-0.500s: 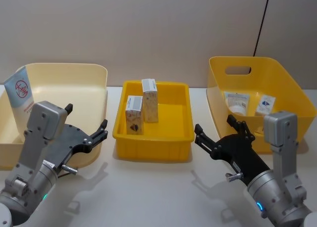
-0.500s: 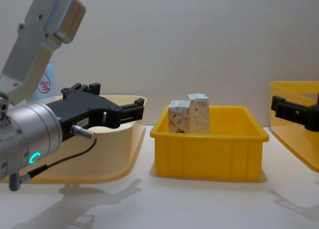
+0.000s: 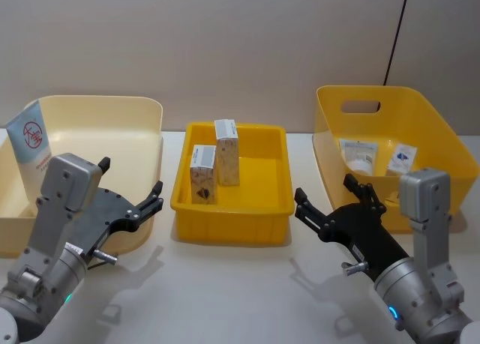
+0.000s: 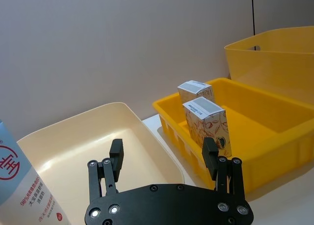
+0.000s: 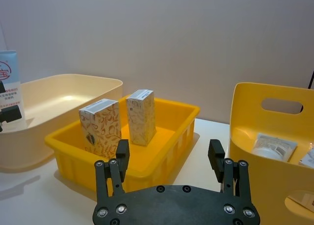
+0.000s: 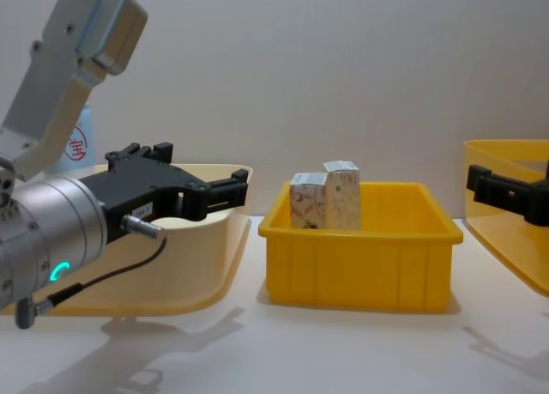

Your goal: Bimanual collaborative sorting of washing and personal care products

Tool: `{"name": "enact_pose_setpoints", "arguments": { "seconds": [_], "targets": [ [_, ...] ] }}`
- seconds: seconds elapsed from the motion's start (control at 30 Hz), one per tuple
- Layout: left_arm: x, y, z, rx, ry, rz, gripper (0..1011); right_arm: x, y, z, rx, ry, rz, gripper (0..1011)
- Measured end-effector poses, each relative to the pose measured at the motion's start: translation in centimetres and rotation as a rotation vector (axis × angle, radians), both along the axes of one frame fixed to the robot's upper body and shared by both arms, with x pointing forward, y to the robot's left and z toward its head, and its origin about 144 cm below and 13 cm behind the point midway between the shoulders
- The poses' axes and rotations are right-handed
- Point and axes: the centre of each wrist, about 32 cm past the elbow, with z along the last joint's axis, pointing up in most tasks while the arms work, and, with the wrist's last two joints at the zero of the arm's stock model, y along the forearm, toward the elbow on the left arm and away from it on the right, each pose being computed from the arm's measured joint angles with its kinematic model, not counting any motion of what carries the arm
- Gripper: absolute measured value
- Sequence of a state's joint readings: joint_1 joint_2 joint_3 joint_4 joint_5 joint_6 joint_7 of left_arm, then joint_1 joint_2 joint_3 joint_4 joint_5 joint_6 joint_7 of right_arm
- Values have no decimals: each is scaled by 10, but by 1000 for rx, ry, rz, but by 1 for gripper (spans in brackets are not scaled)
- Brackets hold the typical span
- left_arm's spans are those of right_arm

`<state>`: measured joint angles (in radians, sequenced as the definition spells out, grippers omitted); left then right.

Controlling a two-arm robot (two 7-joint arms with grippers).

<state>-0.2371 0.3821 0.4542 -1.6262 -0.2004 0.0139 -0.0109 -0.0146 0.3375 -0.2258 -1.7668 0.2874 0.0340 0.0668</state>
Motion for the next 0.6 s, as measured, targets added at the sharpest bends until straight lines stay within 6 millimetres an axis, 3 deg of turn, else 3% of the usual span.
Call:
{"name": "enact_pose_setpoints", "arguments": {
  "seconds": [0.6],
  "targets": [
    [0, 0, 0, 0, 0, 0, 1002, 0, 0, 0, 0, 0, 0, 1001]
  ]
}}
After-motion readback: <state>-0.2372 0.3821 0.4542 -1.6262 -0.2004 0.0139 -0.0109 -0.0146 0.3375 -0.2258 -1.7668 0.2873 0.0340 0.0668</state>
